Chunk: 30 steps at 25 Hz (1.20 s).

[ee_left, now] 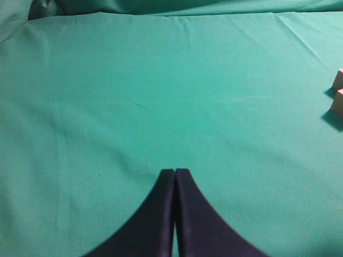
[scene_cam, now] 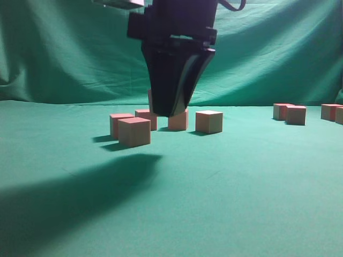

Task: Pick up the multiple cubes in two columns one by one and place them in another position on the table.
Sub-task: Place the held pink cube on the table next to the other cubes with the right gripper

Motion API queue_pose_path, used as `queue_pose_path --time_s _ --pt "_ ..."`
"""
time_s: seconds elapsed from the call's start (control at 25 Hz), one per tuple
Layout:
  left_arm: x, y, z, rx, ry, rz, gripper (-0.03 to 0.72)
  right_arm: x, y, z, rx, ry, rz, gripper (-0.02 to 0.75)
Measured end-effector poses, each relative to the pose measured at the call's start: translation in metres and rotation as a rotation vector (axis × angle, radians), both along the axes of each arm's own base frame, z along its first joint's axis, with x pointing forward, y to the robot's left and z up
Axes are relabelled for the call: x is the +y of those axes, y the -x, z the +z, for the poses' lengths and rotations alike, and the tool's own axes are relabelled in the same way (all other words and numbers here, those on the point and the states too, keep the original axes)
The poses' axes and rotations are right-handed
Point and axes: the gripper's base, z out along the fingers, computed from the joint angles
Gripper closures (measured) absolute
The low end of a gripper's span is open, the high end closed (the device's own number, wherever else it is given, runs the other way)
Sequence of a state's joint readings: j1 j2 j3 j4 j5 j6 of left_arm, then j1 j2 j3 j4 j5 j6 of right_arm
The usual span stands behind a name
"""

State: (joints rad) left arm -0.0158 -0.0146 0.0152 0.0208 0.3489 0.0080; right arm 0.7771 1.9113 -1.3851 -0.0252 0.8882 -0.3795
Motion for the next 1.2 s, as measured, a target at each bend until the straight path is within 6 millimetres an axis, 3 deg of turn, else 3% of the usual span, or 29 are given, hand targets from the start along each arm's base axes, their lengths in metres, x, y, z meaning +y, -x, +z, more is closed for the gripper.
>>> queue_pose_path --time_s 0.44,1.2 --pt "0.0 0.0 0.0 0.0 0.0 0.0 0.688 0.005 -0.006 -0.024 0.014 0.036 0.011 0.47" --pt "0.0 0.0 0.0 0.0 0.0 0.0 0.688 0.009 -0.01 -0.031 0.014 -0.005 -0.081 0.47"
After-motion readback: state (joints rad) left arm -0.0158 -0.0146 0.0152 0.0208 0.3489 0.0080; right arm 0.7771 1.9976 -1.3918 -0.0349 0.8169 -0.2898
